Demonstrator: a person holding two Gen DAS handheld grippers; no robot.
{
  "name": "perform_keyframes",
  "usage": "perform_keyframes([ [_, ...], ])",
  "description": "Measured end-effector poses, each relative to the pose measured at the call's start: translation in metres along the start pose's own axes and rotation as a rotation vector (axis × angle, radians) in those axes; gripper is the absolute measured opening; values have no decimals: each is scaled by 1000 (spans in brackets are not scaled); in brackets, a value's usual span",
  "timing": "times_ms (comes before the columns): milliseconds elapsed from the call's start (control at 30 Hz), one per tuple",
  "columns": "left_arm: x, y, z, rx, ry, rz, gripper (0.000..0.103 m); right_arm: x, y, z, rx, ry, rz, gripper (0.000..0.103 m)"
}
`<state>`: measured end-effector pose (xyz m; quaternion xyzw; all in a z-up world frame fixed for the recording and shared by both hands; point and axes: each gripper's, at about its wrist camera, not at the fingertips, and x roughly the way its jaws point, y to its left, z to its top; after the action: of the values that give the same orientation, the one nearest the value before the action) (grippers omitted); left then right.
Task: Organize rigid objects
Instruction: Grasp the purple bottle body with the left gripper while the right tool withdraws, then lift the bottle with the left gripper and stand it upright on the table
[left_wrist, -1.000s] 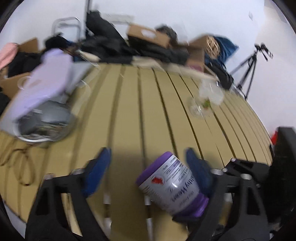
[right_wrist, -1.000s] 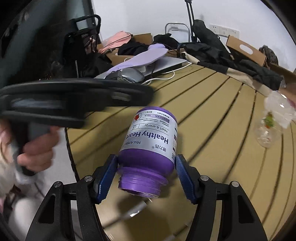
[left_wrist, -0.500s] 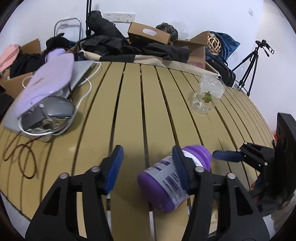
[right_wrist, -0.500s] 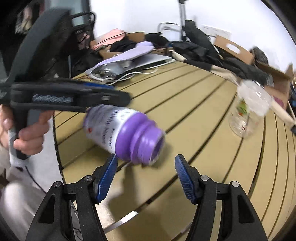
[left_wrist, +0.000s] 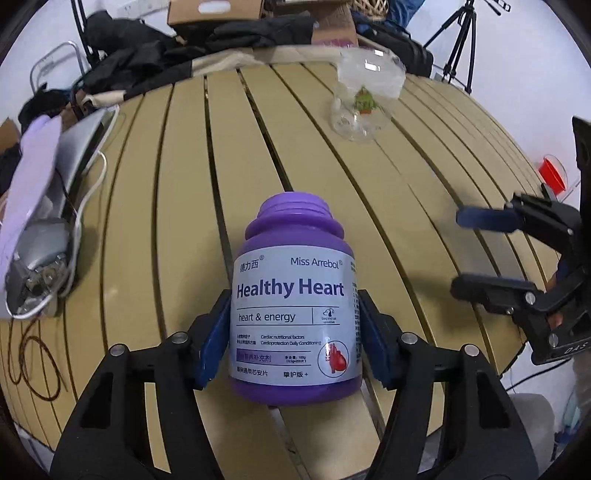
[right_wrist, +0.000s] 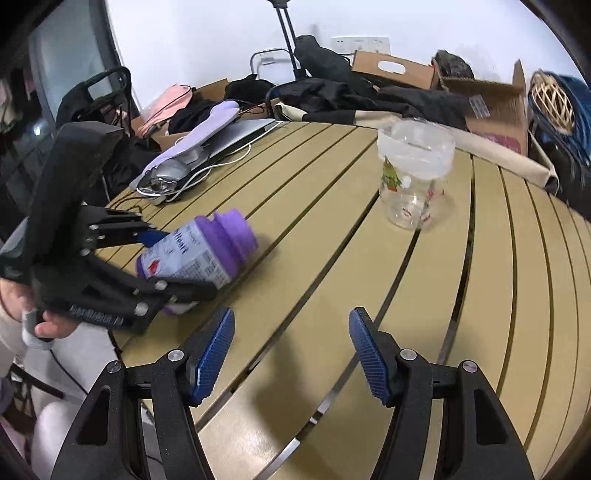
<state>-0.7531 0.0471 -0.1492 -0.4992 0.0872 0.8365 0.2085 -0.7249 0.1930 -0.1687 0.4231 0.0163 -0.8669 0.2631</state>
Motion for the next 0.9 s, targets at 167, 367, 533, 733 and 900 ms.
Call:
perform_keyframes([
  [167,-17,4,0,-8,-122,-10,60,-5,-5,10,35,-20,43,70],
  [367,-64,4,16,54,-365,-83,60,-23,-24,62,249,-170,324,74],
  [533,-82,-5,30,136,-485,-132,60,-10,-31,109,392,-167,553,76],
  [733,-86,-1,36,158,-506,-175,60,15,-25,130,413,-98,662,72],
  [900,-75,5,40,165,-476,-128,86,3,6,138,101,-147,335,67],
])
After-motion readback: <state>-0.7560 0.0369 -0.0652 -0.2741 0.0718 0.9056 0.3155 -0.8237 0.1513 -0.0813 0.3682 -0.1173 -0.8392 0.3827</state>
